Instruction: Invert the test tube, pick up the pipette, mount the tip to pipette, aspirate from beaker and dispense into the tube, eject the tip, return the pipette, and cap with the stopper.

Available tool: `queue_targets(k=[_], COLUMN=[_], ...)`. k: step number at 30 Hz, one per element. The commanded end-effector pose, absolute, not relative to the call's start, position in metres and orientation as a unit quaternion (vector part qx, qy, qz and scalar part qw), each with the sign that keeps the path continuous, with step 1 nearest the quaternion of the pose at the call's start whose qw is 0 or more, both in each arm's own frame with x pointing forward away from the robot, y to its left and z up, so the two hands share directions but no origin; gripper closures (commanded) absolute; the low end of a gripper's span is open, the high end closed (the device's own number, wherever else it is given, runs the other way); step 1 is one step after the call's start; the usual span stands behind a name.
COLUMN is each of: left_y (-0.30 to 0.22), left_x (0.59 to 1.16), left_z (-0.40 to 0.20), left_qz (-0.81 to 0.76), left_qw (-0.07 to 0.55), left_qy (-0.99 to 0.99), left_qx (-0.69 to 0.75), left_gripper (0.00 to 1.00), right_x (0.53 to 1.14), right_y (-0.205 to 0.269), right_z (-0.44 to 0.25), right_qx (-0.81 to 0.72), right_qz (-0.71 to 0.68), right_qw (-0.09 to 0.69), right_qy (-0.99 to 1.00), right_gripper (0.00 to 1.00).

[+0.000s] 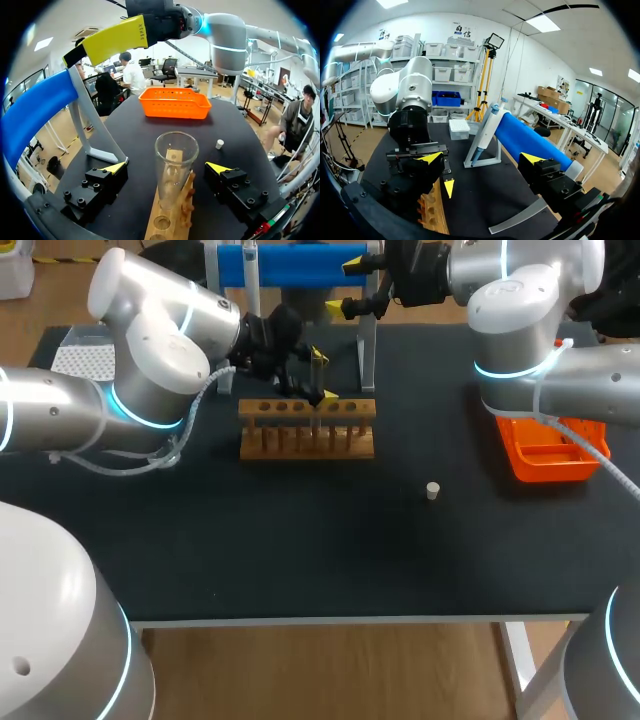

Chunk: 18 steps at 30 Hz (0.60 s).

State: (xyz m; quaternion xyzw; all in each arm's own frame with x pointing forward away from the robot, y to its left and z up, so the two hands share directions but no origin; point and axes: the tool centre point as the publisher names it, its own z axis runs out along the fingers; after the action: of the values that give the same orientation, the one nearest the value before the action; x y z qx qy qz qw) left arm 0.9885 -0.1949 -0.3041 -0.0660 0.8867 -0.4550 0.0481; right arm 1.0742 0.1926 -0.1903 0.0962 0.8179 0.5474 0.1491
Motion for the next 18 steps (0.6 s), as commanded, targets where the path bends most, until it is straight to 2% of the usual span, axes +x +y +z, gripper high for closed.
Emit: queue_targets(k=[1, 13, 18], left_y=[-0.195, -0.195, -0.195], left_x=[0.99, 0.99, 0.99], left_z=[-0.304, -0.304, -0.304], left_qz=[-0.454, -0.454, -0.454], left_qw=[0.047, 0.047, 0.047], left_qy=[0.887, 0.887, 0.887], left_qx=[-0.066, -0.066, -0.066], left_gripper=[0.0, 0.0, 0.0], right_x=[1.075, 1.075, 1.054], right_y=[0.193, 0.193, 0.172], right_z=[-0.19, -0.19, -0.174], right_qx=[0.096, 0.096, 0.091], right_qz=[0.546, 0.546, 0.54], right_qw=[0.148, 0.148, 0.155], right_qy=[0.819, 0.819, 0.822], right_gripper=[0.0, 0.0, 0.0])
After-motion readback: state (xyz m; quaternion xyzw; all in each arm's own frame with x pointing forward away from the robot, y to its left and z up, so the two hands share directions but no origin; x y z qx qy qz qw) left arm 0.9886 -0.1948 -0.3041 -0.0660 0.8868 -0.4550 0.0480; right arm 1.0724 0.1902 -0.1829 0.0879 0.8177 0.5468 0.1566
